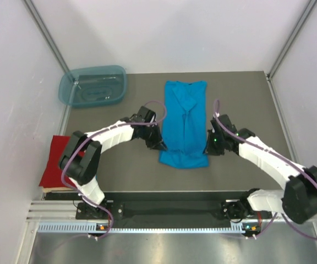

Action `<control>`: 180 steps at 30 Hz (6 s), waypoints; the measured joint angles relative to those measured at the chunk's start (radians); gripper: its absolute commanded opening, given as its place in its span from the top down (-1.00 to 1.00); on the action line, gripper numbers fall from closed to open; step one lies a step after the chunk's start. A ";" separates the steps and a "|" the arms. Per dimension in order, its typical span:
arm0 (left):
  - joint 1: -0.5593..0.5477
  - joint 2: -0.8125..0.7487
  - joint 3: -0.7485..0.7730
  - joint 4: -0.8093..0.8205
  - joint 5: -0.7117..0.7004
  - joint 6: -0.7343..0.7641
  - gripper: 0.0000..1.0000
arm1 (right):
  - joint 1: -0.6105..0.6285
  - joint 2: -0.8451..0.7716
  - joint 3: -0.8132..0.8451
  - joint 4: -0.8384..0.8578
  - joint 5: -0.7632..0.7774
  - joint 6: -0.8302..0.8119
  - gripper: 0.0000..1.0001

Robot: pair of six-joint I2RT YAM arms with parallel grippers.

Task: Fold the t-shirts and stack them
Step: Fold the tshirt

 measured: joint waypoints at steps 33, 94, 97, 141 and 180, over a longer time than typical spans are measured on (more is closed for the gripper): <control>0.232 0.588 0.814 -0.187 0.084 0.118 1.00 | -0.262 0.684 0.695 -0.041 -0.106 -0.279 1.00; 0.268 0.703 0.917 -0.095 0.080 0.069 0.85 | -0.340 0.833 0.794 0.070 -0.226 -0.286 0.81; 0.277 0.719 0.938 -0.090 0.099 0.070 0.52 | -0.355 0.851 0.823 0.075 -0.233 -0.286 0.44; 0.231 0.230 0.029 0.291 0.226 0.241 0.11 | -0.369 0.467 0.084 0.329 -0.442 -0.303 0.19; 0.059 -0.010 -0.186 0.076 -0.002 0.192 0.47 | -0.313 0.063 -0.280 0.266 -0.320 -0.183 0.61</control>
